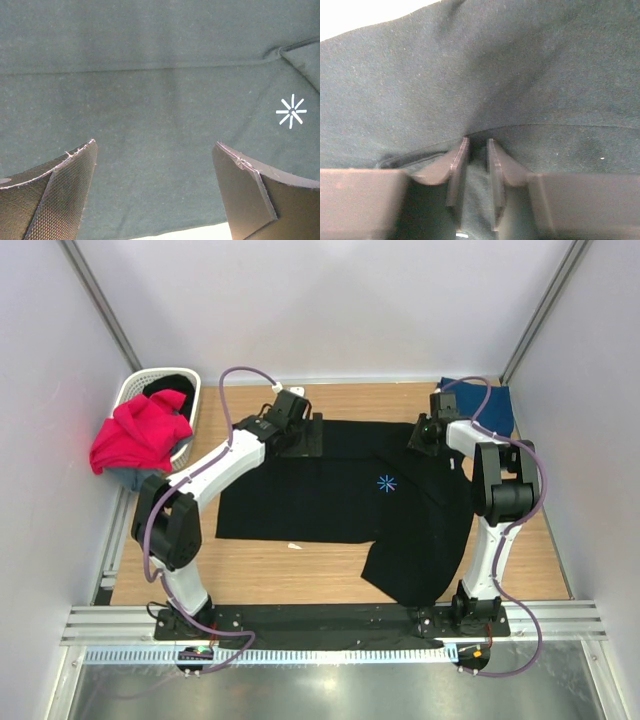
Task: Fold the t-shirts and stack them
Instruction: Fold the tshirt
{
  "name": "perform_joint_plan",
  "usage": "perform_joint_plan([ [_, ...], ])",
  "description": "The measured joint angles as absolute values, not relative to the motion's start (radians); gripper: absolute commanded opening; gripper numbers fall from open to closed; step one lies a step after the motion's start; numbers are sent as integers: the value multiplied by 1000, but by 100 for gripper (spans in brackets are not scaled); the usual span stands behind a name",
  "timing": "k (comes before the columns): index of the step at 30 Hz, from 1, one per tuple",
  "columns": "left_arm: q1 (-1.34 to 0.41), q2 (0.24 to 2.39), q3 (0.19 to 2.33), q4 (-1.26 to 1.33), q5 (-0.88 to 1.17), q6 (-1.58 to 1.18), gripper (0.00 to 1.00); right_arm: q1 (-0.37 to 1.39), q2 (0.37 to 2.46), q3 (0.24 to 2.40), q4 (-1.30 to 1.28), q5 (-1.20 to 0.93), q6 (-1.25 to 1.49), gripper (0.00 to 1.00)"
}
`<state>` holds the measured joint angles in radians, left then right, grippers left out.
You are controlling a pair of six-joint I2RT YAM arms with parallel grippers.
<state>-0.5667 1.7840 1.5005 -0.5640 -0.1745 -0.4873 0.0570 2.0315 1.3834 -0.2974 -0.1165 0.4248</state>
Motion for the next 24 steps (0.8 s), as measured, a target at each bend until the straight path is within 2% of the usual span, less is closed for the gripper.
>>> perform_joint_plan([
  [4, -567, 1771, 1494, -571, -175, -487, 97, 57, 2032, 1378, -297, -119, 425, 6],
  [6, -566, 1765, 1493, -575, -175, -487, 97, 57, 2031, 1376, -297, -119, 423, 4],
  [16, -564, 1745, 1468, -578, -171, -492, 97, 89, 1914, 1297, -314, -126, 432, 4],
  [24, -562, 1694, 1407, -579, -161, -499, 97, 198, 1797, 1197, -315, -125, 486, 4],
])
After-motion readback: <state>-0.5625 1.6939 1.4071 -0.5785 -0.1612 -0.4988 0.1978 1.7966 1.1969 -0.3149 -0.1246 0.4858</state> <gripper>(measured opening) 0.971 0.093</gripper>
